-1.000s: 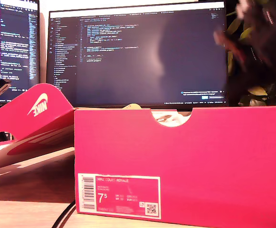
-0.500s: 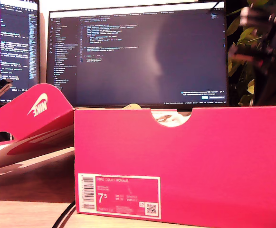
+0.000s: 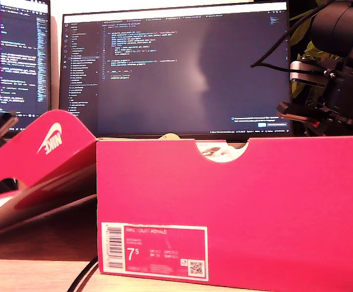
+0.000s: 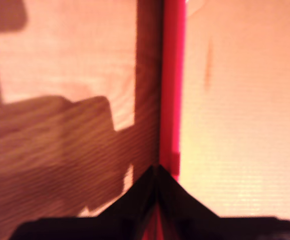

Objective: Close the red shoebox by pushing the lid with your left arm and holding the box in place with your right arm

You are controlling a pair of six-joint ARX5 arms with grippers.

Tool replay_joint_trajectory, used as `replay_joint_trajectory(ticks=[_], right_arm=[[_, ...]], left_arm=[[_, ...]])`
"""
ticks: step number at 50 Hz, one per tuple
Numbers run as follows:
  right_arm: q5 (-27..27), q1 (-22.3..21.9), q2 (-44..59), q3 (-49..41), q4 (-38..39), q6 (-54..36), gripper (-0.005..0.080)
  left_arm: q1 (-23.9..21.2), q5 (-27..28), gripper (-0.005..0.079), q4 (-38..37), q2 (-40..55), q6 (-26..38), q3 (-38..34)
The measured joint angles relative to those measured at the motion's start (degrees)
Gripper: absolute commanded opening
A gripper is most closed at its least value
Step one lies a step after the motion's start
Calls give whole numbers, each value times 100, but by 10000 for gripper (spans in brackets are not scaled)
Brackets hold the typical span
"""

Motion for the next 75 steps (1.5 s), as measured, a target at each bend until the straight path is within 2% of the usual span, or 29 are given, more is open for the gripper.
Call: replay_joint_trajectory(ticks=[10, 21, 28, 38, 51, 57, 66, 75], right_arm=[[-15, 0, 0, 0, 160, 114, -13], [-11, 0, 0, 0, 160, 131, -13], [9, 0, 0, 0, 151, 131, -13], [9, 0, 0, 0, 144, 131, -12], [-131, 11, 0, -24, 236, 131, -13], [-151, 11, 0, -24, 251, 136, -12], [-313, 11, 0, -74, 396, 133, -13], [-321, 11, 2, -103, 509, 138, -12]], left_arm=[[31, 428, -19, 90, 0, 28, 0], [74, 581, -19, -83, 0, 31, 160], [83, 623, -19, -455, 0, 33, 678], [120, 824, -19, -1255, 0, 125, 1794], [50, 1384, -19, -2391, 0, 400, 2990], [-46, 1530, -19, -2693, -4, 505, 3283], [-225, 1808, -19, -2754, -149, 520, 3386], [-654, 2315, -19, -2717, -382, 522, 3567]])
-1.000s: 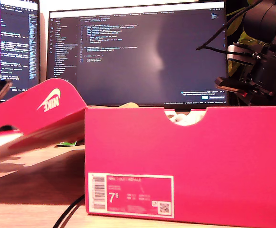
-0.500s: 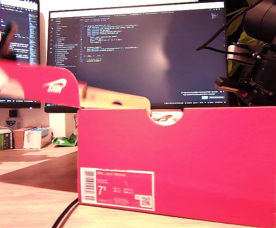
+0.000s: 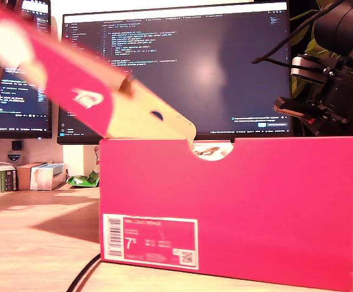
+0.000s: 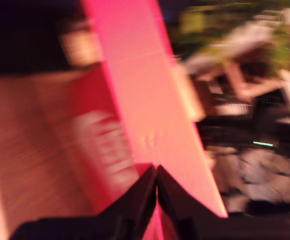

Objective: Close the red shoebox by pushing the lid with your left arm and holding the box in place with your right arm

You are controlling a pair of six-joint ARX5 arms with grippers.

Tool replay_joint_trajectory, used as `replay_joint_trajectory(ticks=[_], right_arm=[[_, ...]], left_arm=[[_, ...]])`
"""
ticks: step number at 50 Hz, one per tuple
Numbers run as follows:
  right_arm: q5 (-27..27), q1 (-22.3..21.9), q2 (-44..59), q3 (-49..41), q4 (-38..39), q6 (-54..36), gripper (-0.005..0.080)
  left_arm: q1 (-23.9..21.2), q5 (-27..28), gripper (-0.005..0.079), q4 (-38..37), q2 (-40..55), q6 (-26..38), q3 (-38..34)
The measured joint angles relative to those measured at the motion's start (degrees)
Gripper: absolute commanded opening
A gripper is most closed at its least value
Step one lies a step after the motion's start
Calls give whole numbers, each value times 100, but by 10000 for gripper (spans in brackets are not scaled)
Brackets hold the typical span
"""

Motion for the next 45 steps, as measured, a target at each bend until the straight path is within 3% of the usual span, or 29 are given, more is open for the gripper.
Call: replay_joint_trajectory(ticks=[7, 17, 29, 37, 45], right_arm=[[-85, 33, 2, 0, 87, -2, -13], [57, 149, 0, 50, -85, -9, -13], [1071, -201, -153, 684, -1174, -463, -12], [1231, -595, -511, 1377, -1460, -719, -13], [1220, -695, -756, 1847, -1781, -739, -13]], left_arm=[[-625, 363, -19, 87, -175, 2, 122], [-1440, 437, -19, 365, -273, -2, 170], [-1843, 341, -19, 984, -249, -15, 125], [-2052, -72, -19, 1818, -42, -24, -92], [-2074, -369, -19, 2610, 337, -24, -98]])
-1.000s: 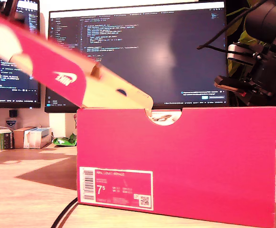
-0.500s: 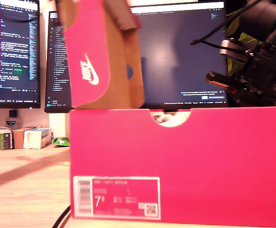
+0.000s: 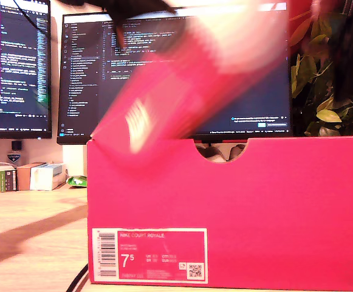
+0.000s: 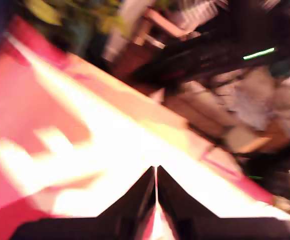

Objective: Close the red shoebox by pushing the lid with your left arm and holding the box in place with your right arm

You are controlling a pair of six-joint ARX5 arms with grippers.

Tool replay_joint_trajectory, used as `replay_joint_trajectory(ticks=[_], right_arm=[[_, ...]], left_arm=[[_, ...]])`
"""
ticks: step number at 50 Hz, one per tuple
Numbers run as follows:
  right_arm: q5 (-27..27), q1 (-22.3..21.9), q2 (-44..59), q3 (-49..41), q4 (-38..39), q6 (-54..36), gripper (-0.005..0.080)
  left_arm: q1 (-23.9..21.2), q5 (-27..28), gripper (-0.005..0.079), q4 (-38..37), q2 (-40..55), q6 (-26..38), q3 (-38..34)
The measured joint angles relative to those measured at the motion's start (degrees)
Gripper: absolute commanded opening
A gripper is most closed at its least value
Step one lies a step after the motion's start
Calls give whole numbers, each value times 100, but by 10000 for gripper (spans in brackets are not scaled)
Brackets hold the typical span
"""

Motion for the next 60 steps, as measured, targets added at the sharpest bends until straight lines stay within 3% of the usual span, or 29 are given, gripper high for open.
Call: replay_joint_trajectory(ticks=[7, 15, 30, 48, 60], right_arm=[[-494, 7, -2, 170, -201, -2, -12], [-1193, 214, -2, 173, -291, 131, -13], [-1357, 743, 264, 175, -415, 133, -13], [-1353, 807, 1261, 175, -496, -2, -12], [-1355, 809, 1373, 203, -409, -133, -13]], left_arm=[[4, -619, -19, -66, 0, -306, 160], [20, -1561, -19, -651, -7, -369, 203], [81, -2579, -19, -1191, -7, -295, 203], [81, -2986, -19, -1355, -7, -275, 203], [103, -3003, -19, -1357, -7, -275, 203]])
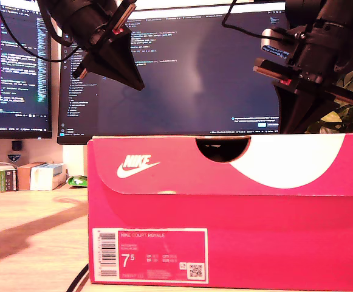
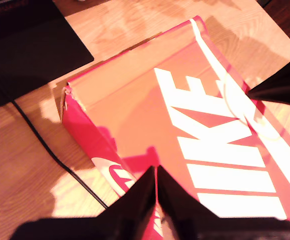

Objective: Close the red shoebox by pushing the lid with your left arm and holding the box in place with your right arm

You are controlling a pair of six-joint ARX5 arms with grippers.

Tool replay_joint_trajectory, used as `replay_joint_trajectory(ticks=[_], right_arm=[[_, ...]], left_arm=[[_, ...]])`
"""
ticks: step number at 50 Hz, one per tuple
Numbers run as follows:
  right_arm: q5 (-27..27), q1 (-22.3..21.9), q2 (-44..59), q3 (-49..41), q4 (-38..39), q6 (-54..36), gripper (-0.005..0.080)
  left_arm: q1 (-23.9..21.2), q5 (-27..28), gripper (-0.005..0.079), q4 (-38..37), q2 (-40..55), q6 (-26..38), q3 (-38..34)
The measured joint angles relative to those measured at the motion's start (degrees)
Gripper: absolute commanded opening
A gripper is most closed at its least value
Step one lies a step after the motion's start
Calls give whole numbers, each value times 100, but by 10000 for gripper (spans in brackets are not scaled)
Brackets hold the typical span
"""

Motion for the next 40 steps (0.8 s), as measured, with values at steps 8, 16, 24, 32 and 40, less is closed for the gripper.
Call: replay_joint_trajectory(ticks=[8, 16, 24, 32, 40], right_arm=[[7, -2, -2, 0, 195, -37, -13], [11, -2, -188, 0, 603, -39, -13], [317, -2, -1084, -2, 1150, -166, -13], [774, -85, -1974, 24, 1423, -391, -12], [909, -319, -2277, 26, 1440, -479, -13]], left_arm=[[17, -129, -19, 66, -28, -2, 0], [55, -544, -19, 131, -391, 2, 0], [203, -907, -19, 153, -1119, 81, 0], [490, -1309, -19, 155, -1779, 181, 0], [837, -1521, -19, 105, -2096, 374, 0]])
